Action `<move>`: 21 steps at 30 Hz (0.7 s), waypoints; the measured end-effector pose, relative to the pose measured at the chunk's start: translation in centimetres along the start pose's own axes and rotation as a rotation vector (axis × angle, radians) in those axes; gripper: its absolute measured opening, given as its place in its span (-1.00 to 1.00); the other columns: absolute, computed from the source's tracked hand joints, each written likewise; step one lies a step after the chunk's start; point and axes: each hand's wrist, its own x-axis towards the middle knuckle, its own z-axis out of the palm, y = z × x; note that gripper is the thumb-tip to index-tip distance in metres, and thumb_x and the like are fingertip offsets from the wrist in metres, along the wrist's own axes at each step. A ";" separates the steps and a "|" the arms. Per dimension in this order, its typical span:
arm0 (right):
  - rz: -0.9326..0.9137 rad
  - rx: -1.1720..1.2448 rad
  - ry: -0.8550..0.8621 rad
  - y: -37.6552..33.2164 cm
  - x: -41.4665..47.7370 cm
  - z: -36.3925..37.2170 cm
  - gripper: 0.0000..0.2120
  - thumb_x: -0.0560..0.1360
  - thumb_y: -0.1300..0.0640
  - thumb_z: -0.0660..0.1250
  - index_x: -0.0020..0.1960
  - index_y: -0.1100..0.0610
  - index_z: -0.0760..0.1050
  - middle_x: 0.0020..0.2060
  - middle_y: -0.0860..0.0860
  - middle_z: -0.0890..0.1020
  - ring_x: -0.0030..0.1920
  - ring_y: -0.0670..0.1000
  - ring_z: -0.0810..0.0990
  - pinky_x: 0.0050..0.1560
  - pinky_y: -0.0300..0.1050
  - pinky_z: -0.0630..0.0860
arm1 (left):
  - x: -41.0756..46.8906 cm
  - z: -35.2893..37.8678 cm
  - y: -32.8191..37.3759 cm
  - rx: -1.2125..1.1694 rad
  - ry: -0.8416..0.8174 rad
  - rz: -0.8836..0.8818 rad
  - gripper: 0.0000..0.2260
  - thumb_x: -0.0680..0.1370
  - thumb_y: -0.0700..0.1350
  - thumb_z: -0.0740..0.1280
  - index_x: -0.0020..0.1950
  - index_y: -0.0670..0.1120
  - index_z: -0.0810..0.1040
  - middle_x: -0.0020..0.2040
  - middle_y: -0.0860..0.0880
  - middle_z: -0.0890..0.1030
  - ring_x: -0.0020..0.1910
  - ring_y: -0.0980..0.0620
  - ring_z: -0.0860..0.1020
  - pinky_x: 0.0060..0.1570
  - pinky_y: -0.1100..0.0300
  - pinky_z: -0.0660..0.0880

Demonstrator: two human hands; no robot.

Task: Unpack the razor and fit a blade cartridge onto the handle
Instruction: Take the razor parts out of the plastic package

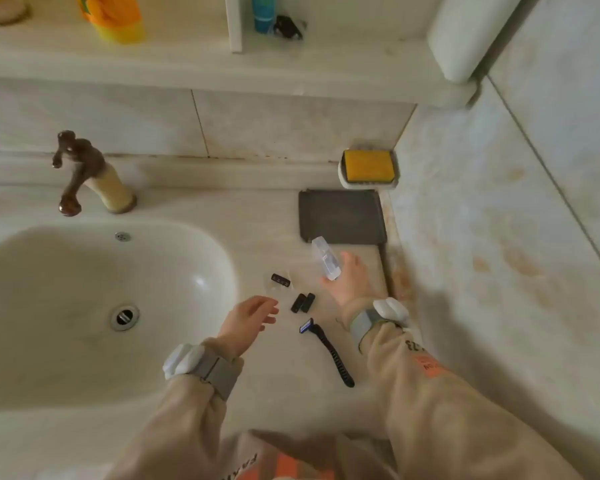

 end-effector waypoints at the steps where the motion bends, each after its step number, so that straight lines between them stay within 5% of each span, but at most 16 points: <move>1: 0.004 0.011 -0.008 -0.1 0.3 0.2 -0.45 0.38 0.08 0.37 0.30 0.16 0.27 0.26 0.14 0.41 0.21 0.17 0.42 0.12 0.06 0.44 | 0.2 -0.1 0.0 -0.011 0.011 0.000 -0.78 0.58 -0.06 0.16 0.12 -0.09 0.52 0.04 -0.06 0.60 0.02 -0.01 0.58 0.12 0.10 0.50; 9: 0.124 -0.024 0.006 0.2 0.8 2.1 -0.78 0.47 0.17 0.19 0.10 0.17 0.38 0.04 0.13 0.53 -0.02 0.16 0.53 -0.08 -0.01 0.46 | 1.5 -2.0 -0.1 0.009 -0.010 0.019 -0.80 0.58 -0.06 0.16 0.07 -0.08 0.53 -0.01 -0.03 0.61 -0.03 0.02 0.59 0.07 0.14 0.50; 15: 0.123 0.002 0.059 -0.5 0.8 2.2 -0.84 0.48 0.15 0.18 0.05 0.14 0.42 -0.02 0.13 0.56 -0.16 0.10 0.47 -0.15 -0.06 0.40 | 2.0 -3.9 -0.3 -0.062 -0.018 0.046 -0.79 0.58 -0.03 0.17 0.05 -0.08 0.54 -0.03 -0.03 0.62 -0.06 0.03 0.60 0.03 0.15 0.51; 21: -0.188 0.150 0.050 -4.9 -0.9 2.6 -0.63 0.45 0.14 0.33 0.24 0.13 0.45 0.13 0.11 0.58 0.11 0.14 0.54 0.06 -0.06 0.44 | 2.0 -4.9 -0.6 -0.169 -0.050 0.079 -0.78 0.55 0.02 0.21 0.09 -0.06 0.51 -0.01 -0.03 0.60 0.00 -0.02 0.60 0.04 0.10 0.54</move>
